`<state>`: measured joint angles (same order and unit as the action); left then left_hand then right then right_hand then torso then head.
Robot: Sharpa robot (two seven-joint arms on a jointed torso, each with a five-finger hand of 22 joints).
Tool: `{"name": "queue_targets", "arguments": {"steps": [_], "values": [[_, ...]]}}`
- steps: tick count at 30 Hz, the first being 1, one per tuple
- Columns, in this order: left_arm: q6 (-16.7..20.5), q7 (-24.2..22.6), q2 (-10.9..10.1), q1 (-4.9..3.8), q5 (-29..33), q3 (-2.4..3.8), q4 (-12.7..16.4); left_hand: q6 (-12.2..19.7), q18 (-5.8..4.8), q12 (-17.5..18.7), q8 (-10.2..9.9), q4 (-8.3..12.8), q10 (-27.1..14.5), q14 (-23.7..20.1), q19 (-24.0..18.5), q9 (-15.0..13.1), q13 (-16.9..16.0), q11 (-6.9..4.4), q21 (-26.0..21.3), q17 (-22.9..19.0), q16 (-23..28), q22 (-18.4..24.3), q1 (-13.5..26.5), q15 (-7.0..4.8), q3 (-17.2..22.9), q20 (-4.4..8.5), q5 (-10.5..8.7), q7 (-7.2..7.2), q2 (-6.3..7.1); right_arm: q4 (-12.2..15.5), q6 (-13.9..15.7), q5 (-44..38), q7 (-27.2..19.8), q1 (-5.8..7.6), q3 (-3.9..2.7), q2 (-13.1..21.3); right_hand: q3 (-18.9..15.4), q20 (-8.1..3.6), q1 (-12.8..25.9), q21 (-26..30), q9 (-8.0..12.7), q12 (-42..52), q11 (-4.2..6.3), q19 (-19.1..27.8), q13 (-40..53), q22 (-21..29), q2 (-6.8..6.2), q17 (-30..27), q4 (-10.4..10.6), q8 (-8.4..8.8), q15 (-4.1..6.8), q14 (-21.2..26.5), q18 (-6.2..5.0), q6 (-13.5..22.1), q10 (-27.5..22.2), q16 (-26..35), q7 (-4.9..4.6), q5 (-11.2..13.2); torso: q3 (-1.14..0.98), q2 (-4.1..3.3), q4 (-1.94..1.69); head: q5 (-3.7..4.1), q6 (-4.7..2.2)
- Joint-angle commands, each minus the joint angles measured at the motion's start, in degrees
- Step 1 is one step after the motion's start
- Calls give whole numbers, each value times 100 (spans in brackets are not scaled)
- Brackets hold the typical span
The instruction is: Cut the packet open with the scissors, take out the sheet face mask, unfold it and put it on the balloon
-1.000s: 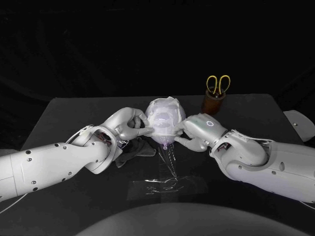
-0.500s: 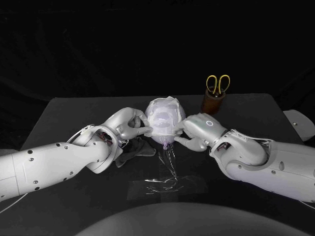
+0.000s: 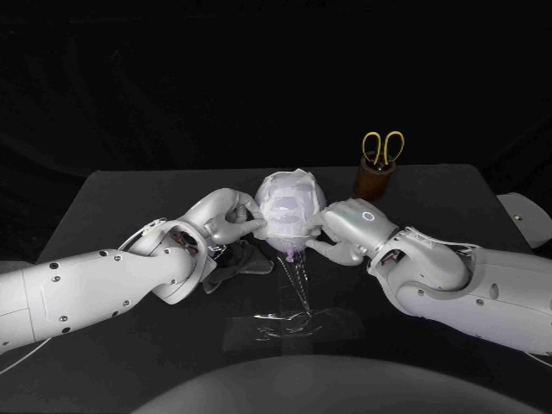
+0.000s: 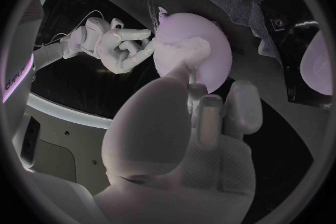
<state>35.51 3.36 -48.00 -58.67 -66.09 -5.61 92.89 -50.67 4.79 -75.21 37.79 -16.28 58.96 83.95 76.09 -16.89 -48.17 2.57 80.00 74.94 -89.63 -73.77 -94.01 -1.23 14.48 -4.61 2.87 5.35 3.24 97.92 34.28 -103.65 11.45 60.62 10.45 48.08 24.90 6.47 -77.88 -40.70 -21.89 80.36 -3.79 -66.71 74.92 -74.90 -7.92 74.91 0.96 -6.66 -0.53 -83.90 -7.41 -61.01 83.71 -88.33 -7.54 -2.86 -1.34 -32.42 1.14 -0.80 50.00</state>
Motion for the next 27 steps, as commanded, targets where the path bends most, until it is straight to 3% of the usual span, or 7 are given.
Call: {"name": "queue_targets", "arguments": {"steps": [1, 8, 12, 17, 22, 25, 27], "values": [[63, -142, 7, 2, 121, 7, 27, 1, -56, 42, -20, 2, 168, 605, 23, -15, -24, -91, 21, 1506, -37, -21, -130, -30, 223, 20, -9, 38, -19, -2, -71, -73, 40, -3, -1, -5, 4, -7, 47, 0, 10, 21, 38, -22, 640, -364, 2, 736, 33, 3, 34, -251, -115, 12, 2, -18, -36, 10, 0, 1, 3, -2, 0], [192, -215, -1, 3, 170, 9, 39, 44, -59, 39, 64, 65, 317, 605, 30, -115, -182, -57, 47, 1506, -37, -58, 45, 10, 1135, 3, -16, 71, 246, -3, -64, -73, 40, -3, -1, -6, 1, -8, 52, 0, 11, 20, 38, -22, 639, -363, -1, 734, 37, 5, 34, -250, -114, 15, 1, -17, -37, 10, 0, 0, -1, -9, 0], [374, -291, -15, 3, 265, 9, 37, -9, -88, -63, 87, 263, 470, 605, 138, -194, -419, -82, 147, 1506, -37, -197, 289, 26, 2092, 17, -8, 67, 650, -3, -61, -73, 41, -3, -1, -4, 1, -8, 52, 0, 11, 20, 38, -22, 639, -363, -1, 734, 37, 5, 34, -250, -114, 15, 1, -17, -37, 10, -1, -1, 2, -17, 0], [426, -406, -45, 3, 461, 10, 41, -84, -96, -58, 124, 484, 525, 605, 161, -304, -428, -71, 180, 1506, -37, -235, 691, -12, 2755, 14, 7, 69, 901, -5, -60, -73, 42, -3, -1, -6, 1, -8, 52, 0, 11, 20, 38, -22, 639, -363, -1, 734, 37, 5, 34, -250, -114, 15, 1, -17, -37, 10, 0, 2, -1, -11, 0], [302, -516, -73, 4, 598, 10, 59, 9, -62, 146, 65, 488, 284, 601, 34, -324, -59, -44, 89, 1496, -35, -101, 1120, 15, 2682, -9, 1, 84, 1051, -7, -61, -73, 42, -3, -1, -9, 1, -8, 52, 0, 11, 20, 38, -22, 639, -363, -1, 734, 37, 5, 34, -250, -114, 15, 1, -17, -37, 10, 0, 3, -3, -4, -1], [200, -555, -88, 3, 633, 9, 69, 174, -36, 194, -113, 265, 139, 548, -69, -247, 115, -1, 5, 1365, -10, 11, 1711, 51, 2174, -36, -10, 110, 1339, -10, -62, -73, 43, -3, -1, -8, 1, -8, 52, 0, 11, 20, 38, -22, 639, -363, -1, 734, 37, 5, 34, -250, -114, 15, 1, -17, -37, 10, -1, 5, 1, -9, -7], [147, -568, -93, 3, 644, 9, 72, 240, -24, 229, -239, 243, 34, 528, -109, -190, 183, 16, -41, 1320, -1, 60, 1941, 64, 1684, -58, -14, 134, 1351, -14, -64, -73, 43, -3, -1, -10, 1, -8, 52, 0, 11, 20, 38, -22, 639, -363, -1, 734, 37, 5, 34, -250, -114, 15, 1, -17, -37, 10, -1, 5, 1, -10, -7]]}}
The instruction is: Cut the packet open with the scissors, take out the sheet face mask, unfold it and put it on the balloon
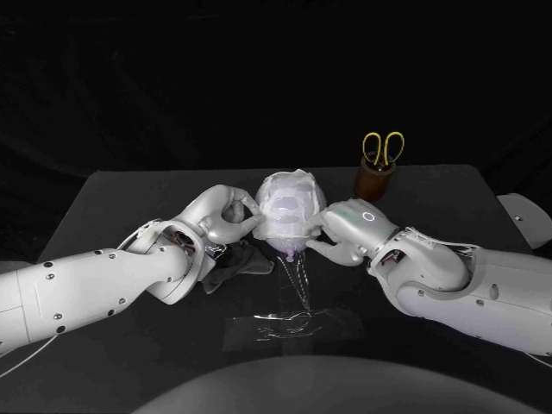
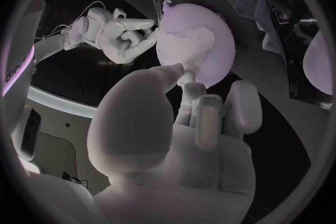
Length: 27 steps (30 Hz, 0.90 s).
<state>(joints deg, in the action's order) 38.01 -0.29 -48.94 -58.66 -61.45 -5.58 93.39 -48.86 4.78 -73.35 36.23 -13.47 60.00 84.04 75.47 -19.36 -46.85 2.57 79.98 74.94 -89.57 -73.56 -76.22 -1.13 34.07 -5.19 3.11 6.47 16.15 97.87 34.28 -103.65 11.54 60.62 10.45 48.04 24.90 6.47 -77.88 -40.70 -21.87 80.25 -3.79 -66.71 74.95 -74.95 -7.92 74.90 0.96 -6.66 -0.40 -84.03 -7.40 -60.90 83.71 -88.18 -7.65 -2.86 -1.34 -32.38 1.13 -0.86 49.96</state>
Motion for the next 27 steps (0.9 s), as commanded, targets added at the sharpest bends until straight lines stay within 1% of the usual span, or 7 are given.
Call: {"name": "queue_targets", "arguments": {"steps": [1, 2, 4, 12, 16, 17, 27], "values": [[-127, -208, -1, 2, 185, 6, 24, 46, -23, 44, -111, -18, -82, 518, -47, 71, 44, 8, -47, 1319, -7, 43, 147, 59, -415, -9, -35, 19, 29, -10, -64, -73, 35, -3, -1, -7, -5, -10, 60, -1, 11, 36, 37, -25, 640, -359, -7, 739, 45, 8, 22, -240, -115, 7, 6, -33, -27, 10, -1, -1, 1, -4, -3], [-140, -211, -1, 2, 187, 6, 26, 57, -23, 45, -130, -54, -87, 518, -46, 80, 44, 24, -49, 1318, -6, 45, 225, 64, -531, -11, -34, 31, 45, -11, -65, -73, 35, -3, -1, -8, -5, -10, 60, -1, 11, 36, 37, -25, 640, -359, -7, 739, 45, 8, 22, -240, -115, 7, 6, -33, -27, 10, -1, -1, 1, -4, -3], [-174, -218, -1, 2, 179, 6, 35, 13, -22, 41, -193, -122, -91, 518, -41, 110, 22, 27, -64, 1320, -6, 53, 235, 71, -962, -24, -29, 30, -15, -15, -65, -73, 35, -3, -1, -11, -5, -10, 60, -1, 11, 36, 37, -25, 640, -359, -7, 739, 45, 8, 22, -240, -115, 7, 6, -33, -27, 10, -1, -5, 3, -7, 0], [-310, 5, 28, 2, 21, 5, 16, 28, -22, 79, -272, -221, -166, 508, -33, 141, 78, 45, -75, 1297, -1, 59, 135, 83, -1510, -30, -34, 50, -7, -17, -66, -73, 37, -3, -1, -18, -5, -10, 60, -1, 11, 36, 37, -25, 640, -359, -7, 739, 45, 8, 22, -240, -115, 7, 6, -33, -27, 10, -3, -5, 5, -11, 4], [-345, 155, 57, 2, -70, 5, -19, 42, -18, 93, -301, -278, -210, 498, -46, 150, 93, 55, -92, 1276, 3, 78, 20, 97, -1805, -40, -35, 66, -71, -18, -66, -73, 39, -3, -1, -20, -5, -10, 60, -1, 11, 36, 37, -25, 640, -359, -7, 739, 45, 8, 22, -240, -115, 7, 6, -33, -27, 10, -3, -2, 6, -11, 4], [-348, 188, 64, 2, -89, 5, -28, 55, -16, 101, -321, -294, -237, 493, -51, 157, 106, 61, -100, 1267, 6, 86, -66, 103, -1959, -45, -39, 75, -128, -18, -66, -73, 40, -3, -1, -20, -5, -10, 60, -1, 11, 36, 37, -25, 640, -359, -7, 739, 45, 8, 22, -240, -115, 7, 6, -33, -27, 10, -2, -2, 6, -11, 4], [-358, 491, 135, 2, -334, 6, -107, 76, -14, 100, -361, -269, -274, 488, -55, 171, 97, 91, -113, 1256, 8, 94, -481, 125, -2252, -66, -34, 101, -285, -23, -67, -72, 45, -3, -2, -19, -9, -10, 64, -11, 13, 32, 36, -30, 637, -361, -13, 745, 50, 11, 22, -243, -113, 13, 4, -33, -29, 10, -4, -4, 8, -15, 4]]}}
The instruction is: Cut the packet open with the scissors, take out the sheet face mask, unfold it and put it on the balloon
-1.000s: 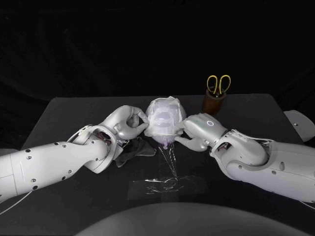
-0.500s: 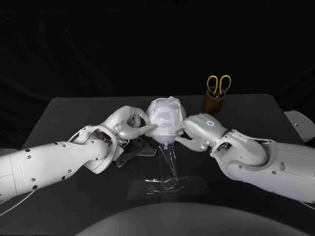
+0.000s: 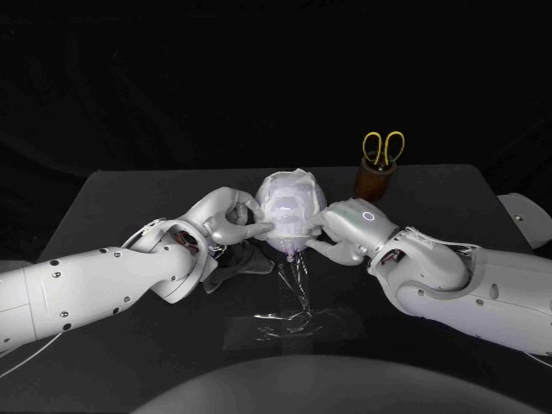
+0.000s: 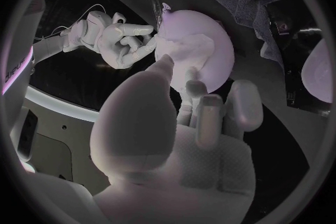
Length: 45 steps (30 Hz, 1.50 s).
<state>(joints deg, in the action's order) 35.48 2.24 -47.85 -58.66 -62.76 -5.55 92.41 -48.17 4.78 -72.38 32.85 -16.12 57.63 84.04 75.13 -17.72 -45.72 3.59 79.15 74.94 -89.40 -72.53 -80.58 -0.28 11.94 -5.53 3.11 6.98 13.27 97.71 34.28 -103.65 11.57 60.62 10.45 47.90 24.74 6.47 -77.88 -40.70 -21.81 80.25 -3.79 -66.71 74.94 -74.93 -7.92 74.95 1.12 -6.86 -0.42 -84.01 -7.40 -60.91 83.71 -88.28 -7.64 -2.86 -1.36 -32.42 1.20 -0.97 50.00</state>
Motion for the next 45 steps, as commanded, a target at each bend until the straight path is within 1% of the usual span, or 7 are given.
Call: {"name": "queue_targets", "arguments": {"steps": [1, 20, 27, 32, 34, 37, 45], "values": [[-103, 266, 34, 2, -227, 3, -17, 10, -14, 2, -28, 7, -39, 488, -20, 9, -17, -8, -29, 1257, -8, -10, -98, 41, -53, -34, -34, 54, -5, -7, -67, -72, 42, -3, -1, -6, 7, -10, 64, -11, 7, 32, 36, -30, 638, -363, -13, 740, 34, 30, 24, -244, -113, 14, 4, -23, -30, 10, -1, -1, -3, -2, 0], [-128, 476, 214, 2, -519, 8, -62, -34, -28, -10, -66, 60, -12, 530, 32, 39, -68, 0, 8, 1353, -29, -69, -642, 55, -81, -51, -31, 63, -207, -3, -62, -72, 51, -2, -2, -21, 7, -10, 64, -11, 7, 32, 36, -30, 638, -363, -13, 740, 34, 30, 24, -244, -113, 14, 4, -23, -30, 10, 1, 3, -3, 3, 0], [-54, 471, 248, 1, -536, 11, -72, -226, -45, -86, -51, 86, 192, 574, 105, 60, -255, -70, 62, 1453, -49, -147, -922, 1, 127, -27, -28, -14, -462, 2, -52, -72, 55, -2, -2, -20, 2, -12, 72, -15, 9, 44, 35, -35, 649, -363, -17, 745, 43, 34, 23, -247, -112, 18, 14, -24, -32, 10, -1, 0, 0, 10, 0], [20, 408, 253, 1, -508, 16, -66, -499, -58, -175, -35, 130, 458, 596, 156, 89, -538, -162, 103, 1506, -60, -202, -1195, -85, 573, 42, -29, -107, -761, 4, -48, -72, 61, -2, -2, -15, 1, -12, 75, -22, 9, 37, 34, -39, 643, -365, -15, 749, 47, 34, 23, -249, -110, 18, 10, -25, -33, 10, 1, 0, -3, 16, 0], [42, 353, 250, 1, -474, 19, -61, -537, -59, -193, -18, 148, 542, 596, 159, 83, -624, -178, 108, 1506, -60, -208, -1229, -104, 739, 65, -28, -116, -823, 3, -49, -72, 63, -2, -2, -13, 1, -12, 75, -22, 9, 37, 34, -39, 643, -365, -15, 749, 47, 34, 23, -249, -110, 18, 10, -25, -33, 10, 2, 3, -5, 20, 0], [59, 294, 243, 1, -439, 21, -51, -517, -61, -208, 9, 185, 650, 596, 161, 60, -724, -178, 113, 1506, -60, -214, -1234, -110, 970, 87, -29, -102, -822, 0, -51, -72, 65, -2, -2, -12, 1, -12, 75, -22, 9, 37, 34, -39, 643, -365, -15, 749, 47, 34, 23, -249, -110, 18, 10, -25, -33, 10, 2, 3, -7, 17, 0], [114, 201, 212, 1, -385, 24, -16, -454, -64, -249, 172, 308, 813, 596, 167, -65, -903, -187, 127, 1506, -60, -236, -963, -118, 1633, 107, -27, -104, -624, -7, -60, -72, 72, -2, -2, -11, 1, -12, 75, -22, 9, 37, 34, -39, 643, -365, -15, 749, 47, 34, 23, -249, -110, 18, 10, -25, -33, 10, 5, 0, -5, 15, 0]]}}
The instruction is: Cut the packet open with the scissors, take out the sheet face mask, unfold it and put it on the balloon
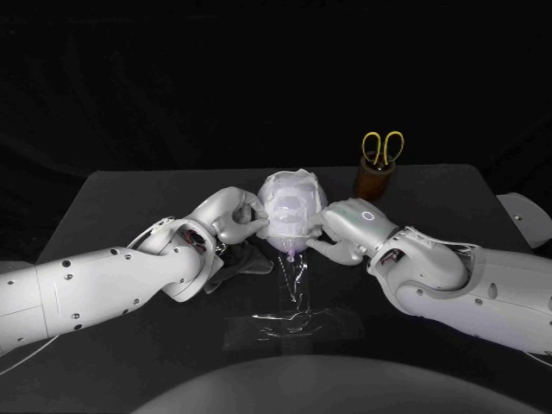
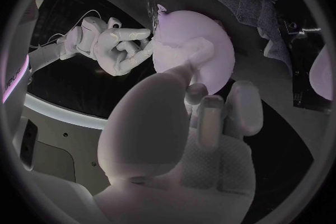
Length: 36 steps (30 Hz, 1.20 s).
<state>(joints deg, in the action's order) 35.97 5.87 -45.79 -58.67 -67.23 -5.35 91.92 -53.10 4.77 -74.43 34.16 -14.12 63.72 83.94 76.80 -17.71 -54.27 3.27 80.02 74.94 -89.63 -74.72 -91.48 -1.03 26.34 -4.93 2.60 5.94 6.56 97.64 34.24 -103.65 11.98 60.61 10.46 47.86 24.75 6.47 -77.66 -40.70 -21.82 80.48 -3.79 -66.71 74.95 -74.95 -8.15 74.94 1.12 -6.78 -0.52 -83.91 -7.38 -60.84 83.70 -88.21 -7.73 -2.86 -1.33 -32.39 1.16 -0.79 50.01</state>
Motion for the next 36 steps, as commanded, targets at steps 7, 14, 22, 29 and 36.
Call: {"name": "queue_targets", "arguments": {"steps": [7, 14, 22, 29, 36], "values": [[198, -312, -56, 3, 223, 7, 80, 55, -69, -109, 128, 302, 285, 606, 17, -147, -202, -164, 61, 1506, -37, -48, 395, -57, 749, 59, 29, -14, 192, -7, -64, -73, 36, -1, -3, -9, 1, -12, 52, -22, 9, 14, 34, -39, 642, -363, 7, 750, 48, 25, 33, -259, -111, 11, 10, -32, -24, 10, 3, -2, -1, -19, -1], [354, -520, -193, 4, 703, 26, 191, 29, -74, -167, 179, 483, 383, 606, 38, -207, -340, -170, 82, 1506, -37, -78, 594, -67, 1142, 68, 25, -24, 293, -15, -75, -73, 41, -1, -3, -8, 1, -12, 52, -22, 9, 14, 34, -39, 642, -363, 7, 750, 48, 25, 33, -259, -111, 11, 10, -32, -24, 10, 1, -3, 2, -21, -1], [366, -504, -345, 5, 1302, 57, 253, 18, -84, -204, 216, 691, 446, 606, 70, -274, -428, -179, 112, 1506, -37, -121, 842, -70, 1497, 73, 25, -26, 378, -18, -78, -73, 41, -1, -3, -3, -3, -13, 59, -9, 11, 14, 34, -35, 642, -360, 5, 746, 58, 26, 32, -258, -113, 12, 12, -31, -24, 10, 2, -2, -3, -20, -1], [215, -276, -429, 4, 1918, 65, 202, 16, -88, -220, 232, 802, 473, 606, 86, -312, -470, -182, 127, 1506, -37, -141, 963, -74, 1660, 78, 26, -29, 403, -25, -80, -73, 44, -1, -3, -6, -3, -13, 59, -9, 11, 14, 34, -35, 642, -360, 5, 746, 58, 26, 32, -258, -113, 12, 12, -31, -24, 10, -2, 2, -3, -27, -1], [23, -22, -462, 2, 2536, 65, 147, 14, -87, -235, 247, 877, 495, 606, 84, -346, -501, -187, 128, 1506, -37, -142, 1065, -77, 1768, 80, 26, -33, 415, -32, -86, -73, 47, -1, -3, -10, -3, -13, 59, -9, 11, 14, 34, -35, 642, -360, 5, 746, 58, 26, 32, -258, -113, 12, 12, -31, -24, 10, -2, 1, 3, -33, -2]]}}
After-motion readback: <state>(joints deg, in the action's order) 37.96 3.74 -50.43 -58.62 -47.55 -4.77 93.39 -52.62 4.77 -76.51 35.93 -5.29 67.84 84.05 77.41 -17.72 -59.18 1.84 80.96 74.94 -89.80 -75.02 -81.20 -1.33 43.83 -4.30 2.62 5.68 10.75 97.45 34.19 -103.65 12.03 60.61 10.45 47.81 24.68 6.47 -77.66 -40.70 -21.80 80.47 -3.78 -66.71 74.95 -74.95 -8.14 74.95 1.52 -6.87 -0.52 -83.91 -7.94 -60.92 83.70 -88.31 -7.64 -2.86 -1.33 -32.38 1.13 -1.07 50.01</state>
